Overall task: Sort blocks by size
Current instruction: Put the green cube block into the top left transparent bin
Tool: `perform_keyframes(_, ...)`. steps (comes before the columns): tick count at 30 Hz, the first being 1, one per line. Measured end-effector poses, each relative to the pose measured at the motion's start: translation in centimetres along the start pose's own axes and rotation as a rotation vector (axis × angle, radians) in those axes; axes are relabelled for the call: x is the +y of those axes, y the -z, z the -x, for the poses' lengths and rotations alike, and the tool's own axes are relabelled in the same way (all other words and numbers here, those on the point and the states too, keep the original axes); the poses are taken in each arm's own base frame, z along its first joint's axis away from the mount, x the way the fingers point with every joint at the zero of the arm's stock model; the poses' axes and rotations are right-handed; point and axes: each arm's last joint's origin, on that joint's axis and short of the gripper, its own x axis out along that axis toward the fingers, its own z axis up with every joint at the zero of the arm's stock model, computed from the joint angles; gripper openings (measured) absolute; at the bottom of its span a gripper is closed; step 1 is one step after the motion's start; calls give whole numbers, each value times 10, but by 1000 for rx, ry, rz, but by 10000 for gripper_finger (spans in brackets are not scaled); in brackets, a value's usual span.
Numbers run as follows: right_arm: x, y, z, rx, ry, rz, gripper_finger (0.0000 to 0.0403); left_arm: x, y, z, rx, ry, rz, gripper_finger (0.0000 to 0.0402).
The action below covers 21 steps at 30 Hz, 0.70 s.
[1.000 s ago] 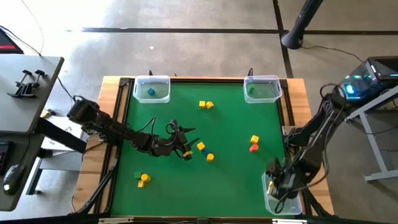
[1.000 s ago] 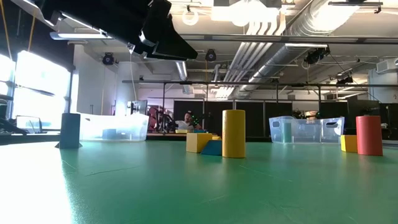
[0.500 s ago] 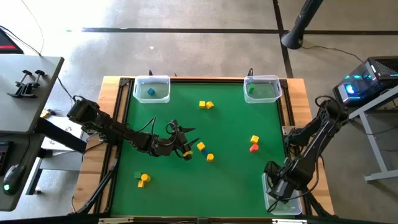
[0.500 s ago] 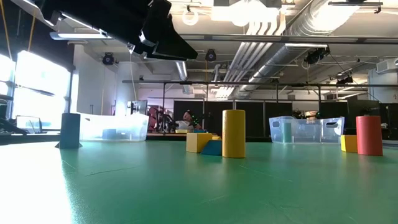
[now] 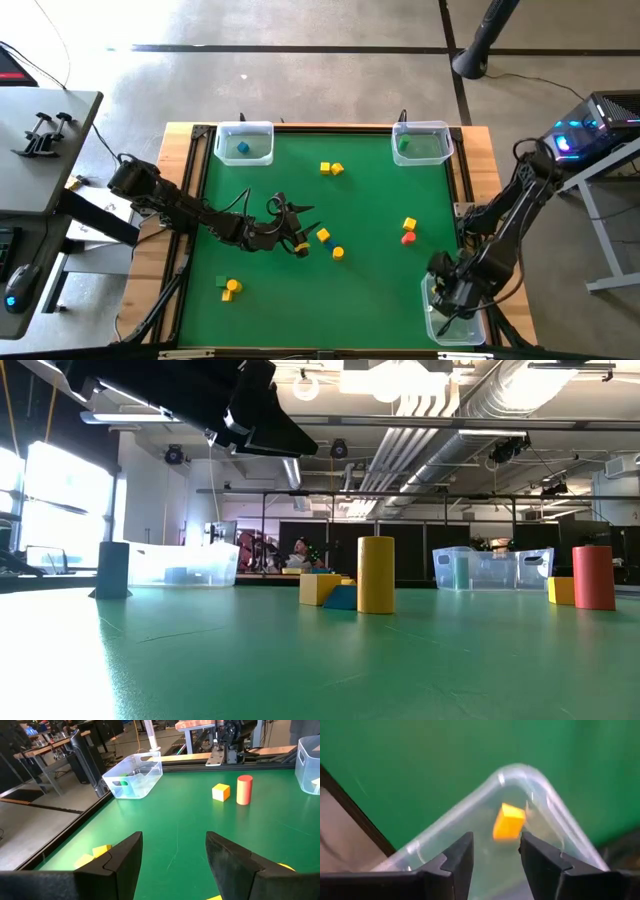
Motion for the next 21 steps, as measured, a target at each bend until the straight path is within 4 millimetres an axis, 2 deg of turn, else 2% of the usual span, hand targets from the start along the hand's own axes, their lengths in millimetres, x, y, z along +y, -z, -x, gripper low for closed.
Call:
perform_keyframes(5, 0, -9, 3, -292, -16, 75, 154, 0, 0, 0, 0, 0, 11, 204)
perform_keyframes(14, 6, -39, 6, -806, 45, 169, 154, 0, -1, 0, -11, 1, 28, 204)
perform_keyframes(17, 13, -48, -7, -909, 56, 235, 154, 0, -2, 0, -17, 2, 35, 204)
perform_keyframes(21, 26, -61, -40, -1010, -25, 337, 154, 0, -2, 0, -17, 23, 46, 204)
